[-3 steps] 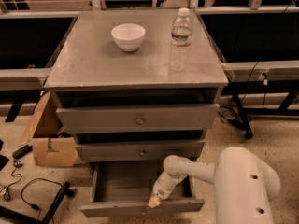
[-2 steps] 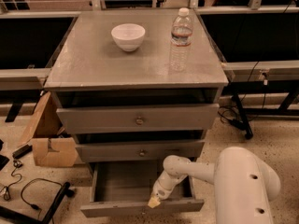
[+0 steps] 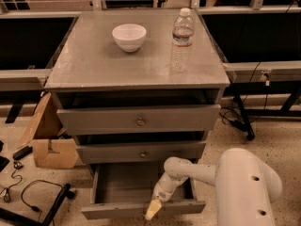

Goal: Open bottom drawer

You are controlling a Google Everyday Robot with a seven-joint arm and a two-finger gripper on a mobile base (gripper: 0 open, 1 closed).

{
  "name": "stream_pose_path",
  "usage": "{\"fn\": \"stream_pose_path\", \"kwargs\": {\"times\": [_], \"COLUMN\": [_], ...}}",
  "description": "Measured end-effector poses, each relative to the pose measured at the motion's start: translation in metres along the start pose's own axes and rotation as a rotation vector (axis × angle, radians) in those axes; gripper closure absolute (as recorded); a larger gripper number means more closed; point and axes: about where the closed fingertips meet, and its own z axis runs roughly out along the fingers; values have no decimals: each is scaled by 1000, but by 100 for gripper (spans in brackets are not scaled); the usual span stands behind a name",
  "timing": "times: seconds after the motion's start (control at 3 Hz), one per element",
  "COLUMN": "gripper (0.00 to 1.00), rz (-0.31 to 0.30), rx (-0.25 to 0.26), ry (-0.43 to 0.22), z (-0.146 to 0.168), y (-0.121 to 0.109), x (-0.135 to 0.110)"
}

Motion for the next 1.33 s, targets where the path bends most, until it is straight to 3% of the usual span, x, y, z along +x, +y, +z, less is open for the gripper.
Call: {"fn": "stream_pose_path", "kwargs": {"times": [0.67, 1.0, 1.33], "gripper": [0, 0, 19], "rz": [0, 9, 45], "rx": [0, 9, -13], "ry": [0, 91, 245], "z": [0, -10, -15], "y": [0, -7, 4], "x": [0, 2, 19]}}
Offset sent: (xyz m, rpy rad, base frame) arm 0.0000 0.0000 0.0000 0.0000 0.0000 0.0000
